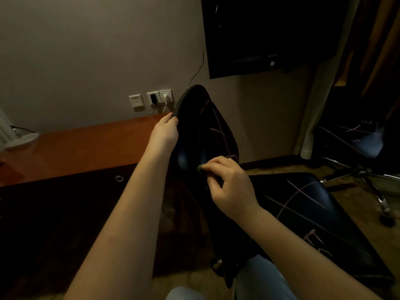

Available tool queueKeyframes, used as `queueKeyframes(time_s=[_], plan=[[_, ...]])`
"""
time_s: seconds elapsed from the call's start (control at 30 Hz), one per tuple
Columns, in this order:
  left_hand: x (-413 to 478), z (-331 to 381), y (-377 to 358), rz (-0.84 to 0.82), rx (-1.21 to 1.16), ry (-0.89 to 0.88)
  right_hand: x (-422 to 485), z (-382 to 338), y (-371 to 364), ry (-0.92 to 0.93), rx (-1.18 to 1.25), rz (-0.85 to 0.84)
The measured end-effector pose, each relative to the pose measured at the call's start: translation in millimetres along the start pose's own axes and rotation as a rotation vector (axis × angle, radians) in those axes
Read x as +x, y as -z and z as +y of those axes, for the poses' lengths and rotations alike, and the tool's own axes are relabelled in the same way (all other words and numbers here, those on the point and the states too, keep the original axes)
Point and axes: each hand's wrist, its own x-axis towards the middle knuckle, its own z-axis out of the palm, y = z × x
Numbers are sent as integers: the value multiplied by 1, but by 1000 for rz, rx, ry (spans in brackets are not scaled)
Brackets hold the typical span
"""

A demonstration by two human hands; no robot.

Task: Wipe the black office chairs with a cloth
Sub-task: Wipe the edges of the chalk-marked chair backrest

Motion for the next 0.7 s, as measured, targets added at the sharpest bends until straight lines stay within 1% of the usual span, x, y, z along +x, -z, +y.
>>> queueKeyframes(time_s=[0.17,0.3,0.4,0.57,0.63,0.7], plan=[[-1,-2,0,4,11,-10,-5,4,2,38,79,-70],[-2,0,-1,1,17,-13,-16,12,7,118,138,-74],[0,0,-1,-12,11,-6,-35,26,5,126,96,-45],[1,0,-1,-2,46,-16,-43,35,7,69,95,79],[2,1,-1,2,43,-20,-33,31,9,81,63,75],[-1,2,-1,7,31,-15,-22,24,10,134,-15,8]])
